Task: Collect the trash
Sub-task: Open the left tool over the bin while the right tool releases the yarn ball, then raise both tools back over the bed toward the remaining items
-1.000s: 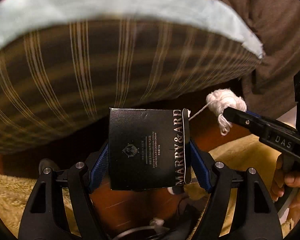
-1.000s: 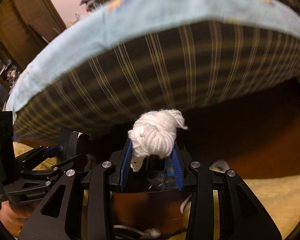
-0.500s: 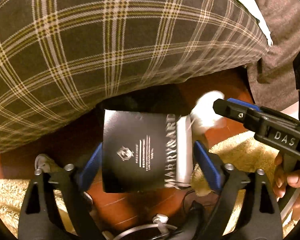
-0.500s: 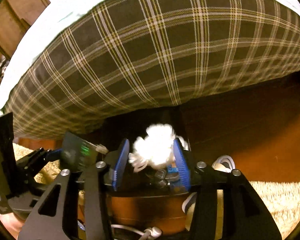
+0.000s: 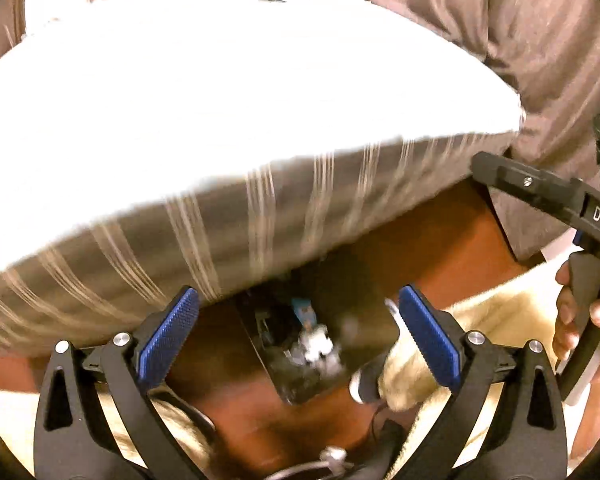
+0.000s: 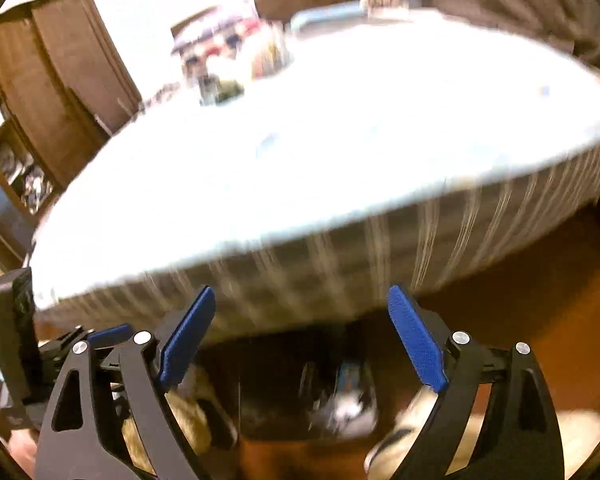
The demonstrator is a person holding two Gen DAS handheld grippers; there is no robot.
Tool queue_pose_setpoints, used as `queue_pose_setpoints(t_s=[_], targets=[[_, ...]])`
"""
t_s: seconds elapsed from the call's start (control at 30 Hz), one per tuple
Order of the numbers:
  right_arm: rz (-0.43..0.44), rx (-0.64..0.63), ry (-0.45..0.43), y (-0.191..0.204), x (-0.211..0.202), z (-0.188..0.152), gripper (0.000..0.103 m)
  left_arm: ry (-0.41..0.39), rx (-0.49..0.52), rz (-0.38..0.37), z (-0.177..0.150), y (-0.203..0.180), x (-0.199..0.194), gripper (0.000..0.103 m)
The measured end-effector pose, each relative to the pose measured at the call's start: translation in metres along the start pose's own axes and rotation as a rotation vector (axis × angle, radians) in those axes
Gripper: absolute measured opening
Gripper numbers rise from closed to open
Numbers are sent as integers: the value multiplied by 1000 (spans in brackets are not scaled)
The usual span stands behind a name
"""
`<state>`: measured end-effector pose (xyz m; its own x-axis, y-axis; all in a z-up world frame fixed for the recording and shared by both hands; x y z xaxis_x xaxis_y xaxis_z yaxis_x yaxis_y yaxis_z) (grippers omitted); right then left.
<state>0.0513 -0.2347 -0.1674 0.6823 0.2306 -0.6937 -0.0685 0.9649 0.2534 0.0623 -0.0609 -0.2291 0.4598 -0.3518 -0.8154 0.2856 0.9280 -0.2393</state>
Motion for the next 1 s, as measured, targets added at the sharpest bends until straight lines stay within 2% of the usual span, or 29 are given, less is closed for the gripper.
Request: queue_pose_setpoints(t_s=[0.1,0.17,0.23,0.37,0.53,0.63,0.77,1.0], targets=[[-8,-20,-78,2,-18,35,89,-81,7,28,33,4,-29,95],[-9,-32,-101,4,-20,53,91,-108,-2,43,47,11,-40,95],[-17,-45,-113,4,-15,74,91,-137,-14,70,66,22,-48,95],[-5,-78,-125,14,3,92,91,-160,-32,147,98,48,-50,95],[55,-141,-91,41,45,99,89,-177,-52,200,135,76,-45,95],[76,-190,-58,58,74,110,76,-172,-77,216,152,93,-36,95],[74,-191,-7,68,108,125,65,-159,-94,227,172,115,-25,95],[88,-233,57,85,154,153,65,-127,-103,215,198,137,0,95]])
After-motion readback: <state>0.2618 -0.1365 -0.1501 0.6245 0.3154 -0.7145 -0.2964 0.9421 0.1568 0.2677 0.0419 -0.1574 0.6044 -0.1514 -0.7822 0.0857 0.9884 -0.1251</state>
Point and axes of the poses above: each gripper's, at about its wrist camera, not at the fingertips, and x roughly the way its jaws point, y to its left, z to its top, the point moved 5 cm from there along x, roughly the way its jaws point, and after that the axes turned 3 degrees about -x, right-handed, at the moved point
